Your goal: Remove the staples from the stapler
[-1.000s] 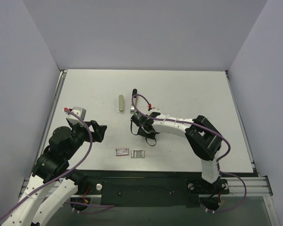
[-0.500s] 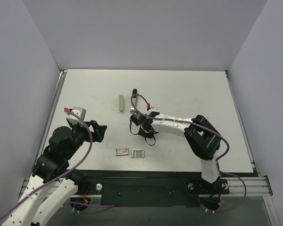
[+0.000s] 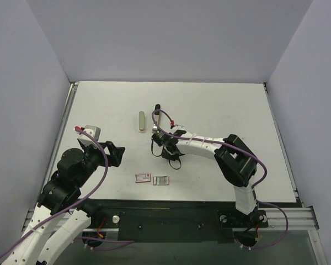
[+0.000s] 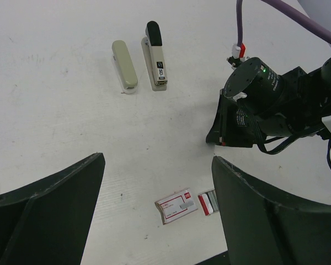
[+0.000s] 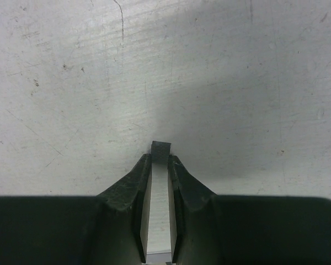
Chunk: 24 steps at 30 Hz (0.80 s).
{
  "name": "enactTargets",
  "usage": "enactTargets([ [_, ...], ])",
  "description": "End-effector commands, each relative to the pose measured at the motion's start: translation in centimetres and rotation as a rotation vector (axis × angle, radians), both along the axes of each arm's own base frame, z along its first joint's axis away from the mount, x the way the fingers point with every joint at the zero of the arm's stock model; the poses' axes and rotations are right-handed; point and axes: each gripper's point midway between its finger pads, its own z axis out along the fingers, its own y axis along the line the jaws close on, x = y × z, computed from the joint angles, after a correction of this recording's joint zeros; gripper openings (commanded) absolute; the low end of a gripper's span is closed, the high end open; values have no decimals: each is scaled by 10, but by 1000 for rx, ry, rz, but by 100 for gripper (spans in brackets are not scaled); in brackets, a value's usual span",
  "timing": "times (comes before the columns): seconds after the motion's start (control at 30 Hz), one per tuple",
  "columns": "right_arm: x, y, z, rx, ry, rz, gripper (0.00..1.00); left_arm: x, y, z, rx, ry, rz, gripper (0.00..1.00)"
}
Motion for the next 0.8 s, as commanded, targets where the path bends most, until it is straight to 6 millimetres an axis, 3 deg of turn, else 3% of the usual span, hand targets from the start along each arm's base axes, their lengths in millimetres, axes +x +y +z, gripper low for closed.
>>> enactTargets([
  [0.0, -5, -8, 3, -51, 8, 29, 6, 4, -1, 13, -22, -47, 1, 89],
  [0.2, -21, -2, 38, -38, -78, 86, 6, 3, 0, 14, -27, -51, 3, 89],
  [0.33, -34, -1, 50, -46, -112, 110, 6, 3, 0, 14, -27, -53, 1, 89],
  [0.77, -81, 8, 44, -46, -83, 182, 6, 3, -1, 14, -30, -52, -1, 89],
])
